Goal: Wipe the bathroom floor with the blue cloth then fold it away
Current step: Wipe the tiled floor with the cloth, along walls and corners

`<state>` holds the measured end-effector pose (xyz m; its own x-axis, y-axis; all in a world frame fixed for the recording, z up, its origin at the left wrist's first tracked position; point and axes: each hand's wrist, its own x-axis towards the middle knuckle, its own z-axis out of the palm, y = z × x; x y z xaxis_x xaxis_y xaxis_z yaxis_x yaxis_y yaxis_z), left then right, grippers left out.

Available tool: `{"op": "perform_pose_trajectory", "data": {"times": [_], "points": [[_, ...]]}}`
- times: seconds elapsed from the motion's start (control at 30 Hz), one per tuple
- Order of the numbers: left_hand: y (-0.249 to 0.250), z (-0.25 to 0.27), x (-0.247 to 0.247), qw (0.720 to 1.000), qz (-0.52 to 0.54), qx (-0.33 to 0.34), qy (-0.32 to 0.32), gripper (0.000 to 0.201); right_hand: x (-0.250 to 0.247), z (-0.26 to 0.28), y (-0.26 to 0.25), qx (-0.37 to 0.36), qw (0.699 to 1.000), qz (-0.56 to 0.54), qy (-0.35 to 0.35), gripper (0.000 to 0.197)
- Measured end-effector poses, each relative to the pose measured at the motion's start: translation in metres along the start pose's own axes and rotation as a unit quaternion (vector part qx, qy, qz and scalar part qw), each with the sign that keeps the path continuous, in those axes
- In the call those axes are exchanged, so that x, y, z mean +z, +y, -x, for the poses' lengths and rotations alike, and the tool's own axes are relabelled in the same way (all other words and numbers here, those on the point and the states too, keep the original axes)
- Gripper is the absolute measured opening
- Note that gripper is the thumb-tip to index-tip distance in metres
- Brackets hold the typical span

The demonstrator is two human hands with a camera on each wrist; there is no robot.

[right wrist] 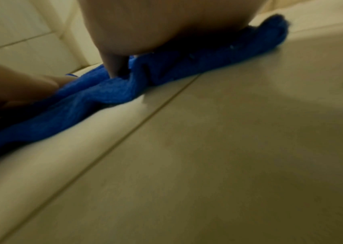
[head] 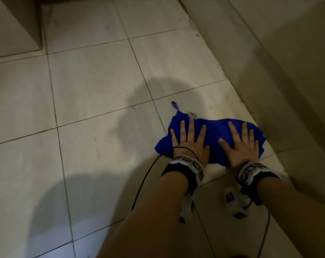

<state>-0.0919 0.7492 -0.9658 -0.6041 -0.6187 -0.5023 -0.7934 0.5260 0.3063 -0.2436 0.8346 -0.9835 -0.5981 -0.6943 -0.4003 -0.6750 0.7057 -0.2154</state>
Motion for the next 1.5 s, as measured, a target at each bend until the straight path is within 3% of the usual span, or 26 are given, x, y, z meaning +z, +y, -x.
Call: {"op": "perform_pose_trajectory", "data": {"times": [0.3, 0.57, 0.77, 0.87, 0.93, 1.03, 1.23, 1.33, 1.5], "points": [[0.024, -0.007, 0.010, 0.999, -0.032, 0.011, 0.037, 0.074, -0.006, -0.006, 0.015, 0.041, 0.999, -0.004, 0.022, 0.072], [0.009, 0.001, 0.012, 0.998, -0.044, 0.041, 0.029, 0.069, 0.025, 0.030, -0.029, 0.175, 0.982, -0.028, 0.063, 0.062], [-0.014, 0.039, 0.025, 0.999, 0.008, 0.024, 0.022, 0.060, 0.039, 0.053, -0.048, 0.169, 0.984, -0.004, 0.049, 0.063], [-0.031, 0.067, 0.033, 0.998, 0.052, -0.025, 0.023, 0.059, 0.051, 0.069, -0.075, 0.141, 0.989, 0.011, 0.045, 0.065], [-0.051, 0.086, 0.034, 0.996, 0.070, -0.054, 0.022, 0.074, 0.062, 0.082, -0.100, 0.123, 0.991, 0.014, 0.044, 0.066], [-0.096, 0.118, 0.034, 0.989, 0.099, -0.111, 0.023, 0.081, 0.087, 0.110, -0.143, 0.082, 0.995, 0.035, 0.035, 0.067], [-0.208, 0.197, 0.044, 0.950, 0.099, -0.293, 0.042, 0.056, 0.147, 0.177, -0.226, -0.134, 0.990, 0.031, 0.027, 0.073], [-0.250, 0.239, 0.050, 0.923, 0.100, -0.369, 0.044, 0.064, 0.170, 0.205, -0.260, -0.232, 0.972, 0.040, 0.013, 0.073], [-0.285, 0.265, 0.051, 0.895, 0.125, -0.427, 0.010, 0.070, 0.187, 0.228, -0.292, -0.288, 0.956, 0.048, -0.013, 0.075]]}}
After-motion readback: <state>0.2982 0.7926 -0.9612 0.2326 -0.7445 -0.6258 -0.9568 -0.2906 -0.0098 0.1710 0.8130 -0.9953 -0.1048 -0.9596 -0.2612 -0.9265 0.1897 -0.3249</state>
